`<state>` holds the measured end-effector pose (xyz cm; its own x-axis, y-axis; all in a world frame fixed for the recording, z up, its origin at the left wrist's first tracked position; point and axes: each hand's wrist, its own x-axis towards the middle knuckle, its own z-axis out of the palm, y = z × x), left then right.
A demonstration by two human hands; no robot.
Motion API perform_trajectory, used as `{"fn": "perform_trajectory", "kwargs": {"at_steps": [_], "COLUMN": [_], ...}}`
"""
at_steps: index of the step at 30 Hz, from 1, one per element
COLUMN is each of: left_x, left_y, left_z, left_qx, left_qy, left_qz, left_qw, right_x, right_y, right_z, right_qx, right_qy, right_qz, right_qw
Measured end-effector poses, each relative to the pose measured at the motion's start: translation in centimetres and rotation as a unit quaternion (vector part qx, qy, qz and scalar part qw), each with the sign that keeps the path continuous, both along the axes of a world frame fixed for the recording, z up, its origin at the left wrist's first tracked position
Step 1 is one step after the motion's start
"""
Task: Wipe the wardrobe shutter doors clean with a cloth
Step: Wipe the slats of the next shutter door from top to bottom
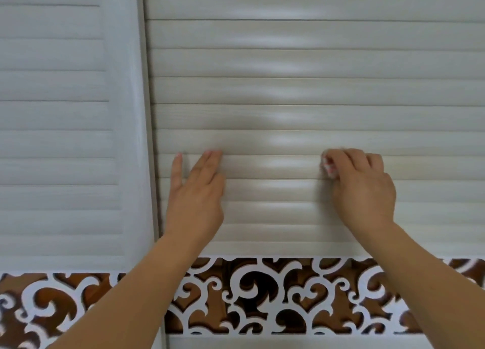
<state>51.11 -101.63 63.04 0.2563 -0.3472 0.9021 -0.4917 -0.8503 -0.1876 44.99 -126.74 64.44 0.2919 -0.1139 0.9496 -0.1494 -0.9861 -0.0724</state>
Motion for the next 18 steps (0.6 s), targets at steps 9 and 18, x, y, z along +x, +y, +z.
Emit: {"fn": "perform_trajectory", "kwargs": {"at_steps": [9,18], "left_x": [0.0,-0.4], "left_y": [-1.7,-1.4], "left_z": [-0.4,0.0], "left_qx": [-0.025,-0.016], "left_qy": [0.034,0.030], "left_qz": [-0.028,-0.018], "left_qw": [0.999,0.999], "right_x": [2.9,3.2], "right_y": [8.2,7.8], "right_z": [0.2,0.6], "right_qx": [-0.069,-0.168], "right_qy": [-0.009,0.035], "right_qz": [0.057,0.099], "right_qw": [0.996,0.980]}}
